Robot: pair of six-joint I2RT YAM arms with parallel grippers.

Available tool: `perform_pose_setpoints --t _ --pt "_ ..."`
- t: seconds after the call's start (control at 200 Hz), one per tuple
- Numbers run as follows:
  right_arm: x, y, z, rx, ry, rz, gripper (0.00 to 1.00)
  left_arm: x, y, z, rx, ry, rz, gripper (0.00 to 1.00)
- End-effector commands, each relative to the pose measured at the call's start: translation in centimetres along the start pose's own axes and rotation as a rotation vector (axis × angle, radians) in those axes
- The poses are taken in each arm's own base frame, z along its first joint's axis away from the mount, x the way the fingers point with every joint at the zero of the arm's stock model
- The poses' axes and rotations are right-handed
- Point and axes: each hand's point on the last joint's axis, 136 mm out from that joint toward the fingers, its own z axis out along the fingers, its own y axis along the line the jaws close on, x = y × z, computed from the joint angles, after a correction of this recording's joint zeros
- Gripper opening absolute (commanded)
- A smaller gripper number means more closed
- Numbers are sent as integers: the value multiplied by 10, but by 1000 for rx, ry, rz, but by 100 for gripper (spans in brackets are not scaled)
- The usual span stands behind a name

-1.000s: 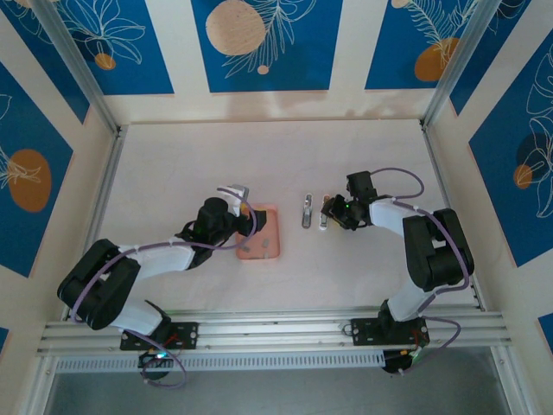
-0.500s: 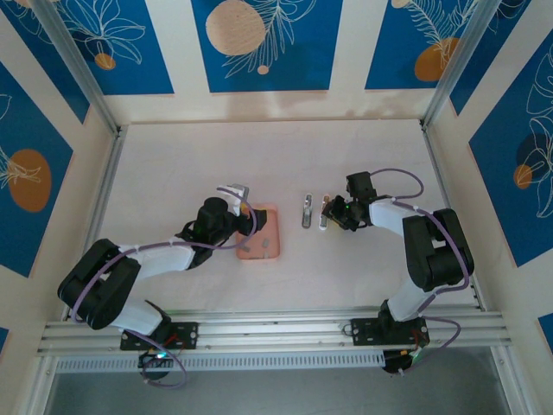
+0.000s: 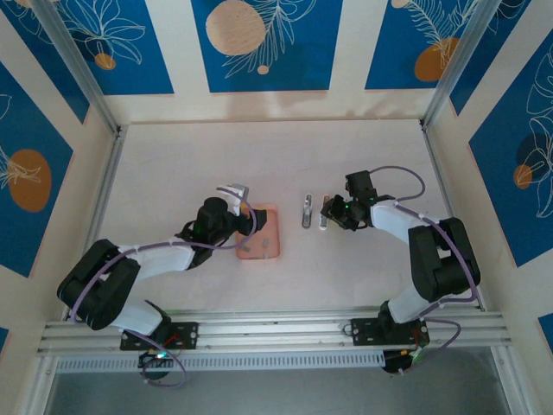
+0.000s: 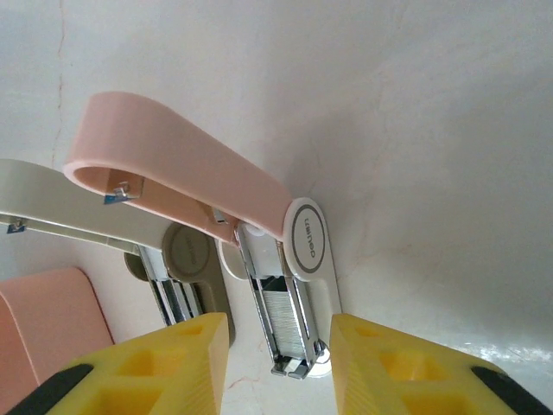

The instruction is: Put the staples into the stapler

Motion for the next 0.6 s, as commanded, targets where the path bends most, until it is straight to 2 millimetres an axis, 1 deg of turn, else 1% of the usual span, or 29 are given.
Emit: perform_pose_setpoints --t 0.0,0.165,0.32,0.44,0.545,0.595 --pt "2 0 0 16 15 -14 36 -11 -10 -4 34 -36 -7 75" --pt "6 -4 10 31 34 -13 34 -10 -7 -6 24 -33 1 75" --pt "14 -11 18 56 58 -11 29 -9 -7 -5 21 -29 4 75" --pt "16 -12 17 66 45 -22 24 -8 -7 -4 22 -25 2 75" --pt "15 -9 13 62 37 -31 24 -9 -8 -3 28 -25 0 75" --pt "12 -6 9 53 22 -37 26 -10 -10 -3 33 -23 -2 75"
